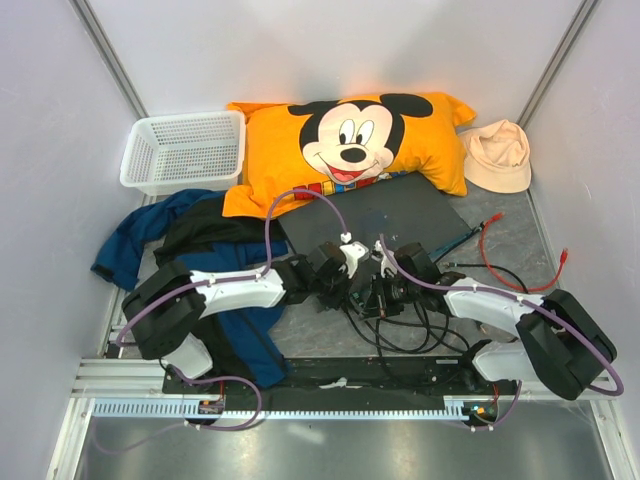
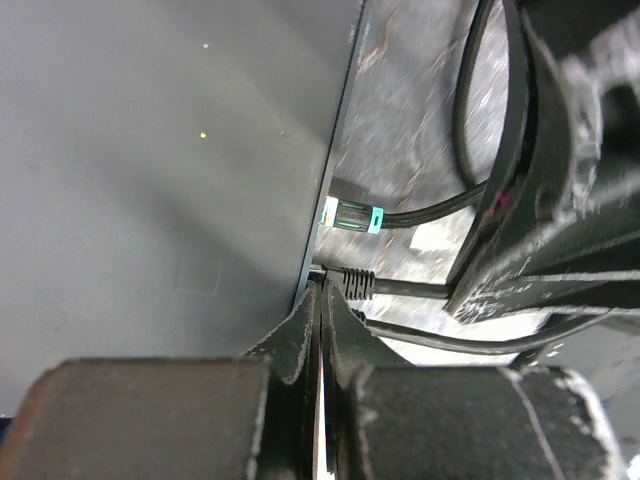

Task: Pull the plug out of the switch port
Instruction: Pull the connector from the switch port.

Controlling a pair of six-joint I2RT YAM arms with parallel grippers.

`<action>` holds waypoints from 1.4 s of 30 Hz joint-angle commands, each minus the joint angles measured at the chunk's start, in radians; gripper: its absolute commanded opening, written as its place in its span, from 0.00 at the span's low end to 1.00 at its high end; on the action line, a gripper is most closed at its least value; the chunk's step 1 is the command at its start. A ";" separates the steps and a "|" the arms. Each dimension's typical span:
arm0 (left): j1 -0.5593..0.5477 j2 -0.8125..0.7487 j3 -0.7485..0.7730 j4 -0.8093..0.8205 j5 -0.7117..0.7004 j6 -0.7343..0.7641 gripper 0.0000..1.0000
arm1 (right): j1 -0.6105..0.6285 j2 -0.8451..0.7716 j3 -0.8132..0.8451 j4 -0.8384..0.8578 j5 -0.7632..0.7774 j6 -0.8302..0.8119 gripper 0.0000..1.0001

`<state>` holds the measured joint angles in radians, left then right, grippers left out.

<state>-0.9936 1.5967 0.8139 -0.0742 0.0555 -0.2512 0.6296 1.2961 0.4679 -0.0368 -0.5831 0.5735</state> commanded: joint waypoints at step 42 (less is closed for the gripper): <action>-0.099 -0.126 -0.098 0.113 -0.135 0.222 0.02 | -0.010 0.008 0.026 0.083 0.023 0.019 0.00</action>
<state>-1.0828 1.4979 0.7242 0.0437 -0.0509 -0.0849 0.6243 1.3025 0.4812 -0.0780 -0.5728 0.5732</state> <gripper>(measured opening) 0.022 0.093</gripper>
